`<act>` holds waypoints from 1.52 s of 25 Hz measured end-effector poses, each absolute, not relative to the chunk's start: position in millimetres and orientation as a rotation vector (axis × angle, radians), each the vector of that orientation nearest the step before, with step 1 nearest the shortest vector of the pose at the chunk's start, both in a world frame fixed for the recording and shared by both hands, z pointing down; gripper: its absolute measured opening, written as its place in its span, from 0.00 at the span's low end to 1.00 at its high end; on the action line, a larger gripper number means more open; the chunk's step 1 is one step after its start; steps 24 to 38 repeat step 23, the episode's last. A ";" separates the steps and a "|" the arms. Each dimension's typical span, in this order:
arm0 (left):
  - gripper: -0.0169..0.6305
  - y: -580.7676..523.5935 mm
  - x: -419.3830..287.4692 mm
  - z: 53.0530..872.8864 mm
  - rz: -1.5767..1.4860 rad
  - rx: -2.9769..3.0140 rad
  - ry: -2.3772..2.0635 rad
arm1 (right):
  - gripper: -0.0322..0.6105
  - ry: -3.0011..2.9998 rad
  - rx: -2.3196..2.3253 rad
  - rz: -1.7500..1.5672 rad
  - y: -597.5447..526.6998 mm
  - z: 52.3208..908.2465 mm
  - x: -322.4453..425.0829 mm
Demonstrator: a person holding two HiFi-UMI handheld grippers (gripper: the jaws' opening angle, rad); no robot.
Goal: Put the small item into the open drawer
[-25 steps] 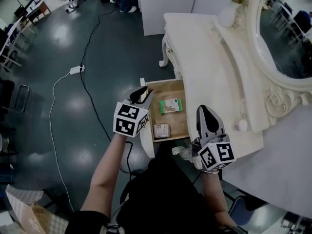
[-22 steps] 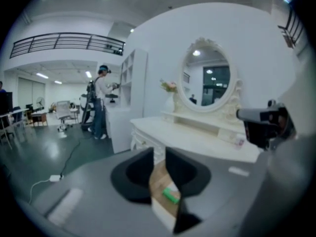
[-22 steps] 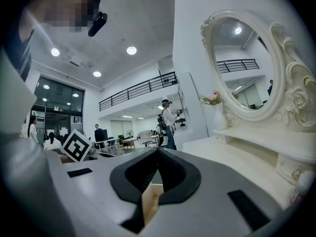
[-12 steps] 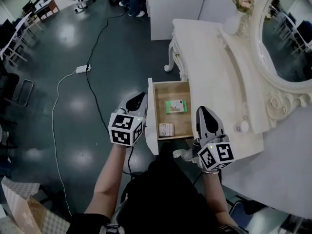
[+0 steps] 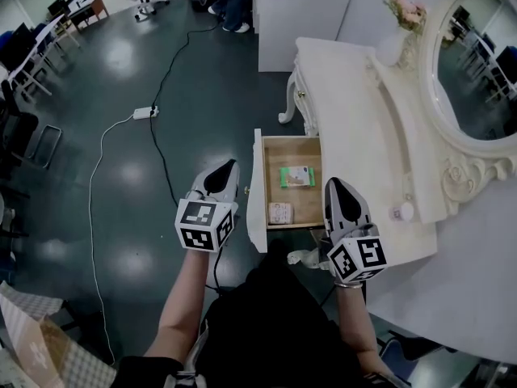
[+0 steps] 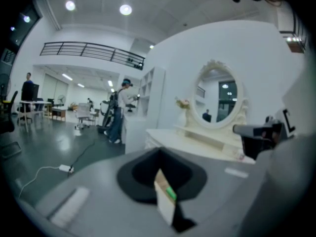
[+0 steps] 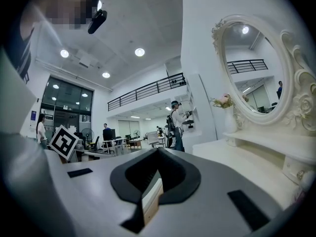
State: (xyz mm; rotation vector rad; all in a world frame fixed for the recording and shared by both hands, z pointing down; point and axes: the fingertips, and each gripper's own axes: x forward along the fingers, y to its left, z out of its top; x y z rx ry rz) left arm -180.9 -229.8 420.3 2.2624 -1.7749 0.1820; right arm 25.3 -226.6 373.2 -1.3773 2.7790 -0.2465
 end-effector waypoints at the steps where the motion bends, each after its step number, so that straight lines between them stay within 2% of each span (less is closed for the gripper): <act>1: 0.04 -226.9 -182.0 420.0 0.179 2.259 -1.780 | 0.05 2.780 -1.374 -0.243 -225.1 372.6 24.3; 38: 0.04 -178.4 -180.1 404.7 0.123 2.288 -1.788 | 0.05 2.780 -1.381 -0.191 -187.9 366.8 21.3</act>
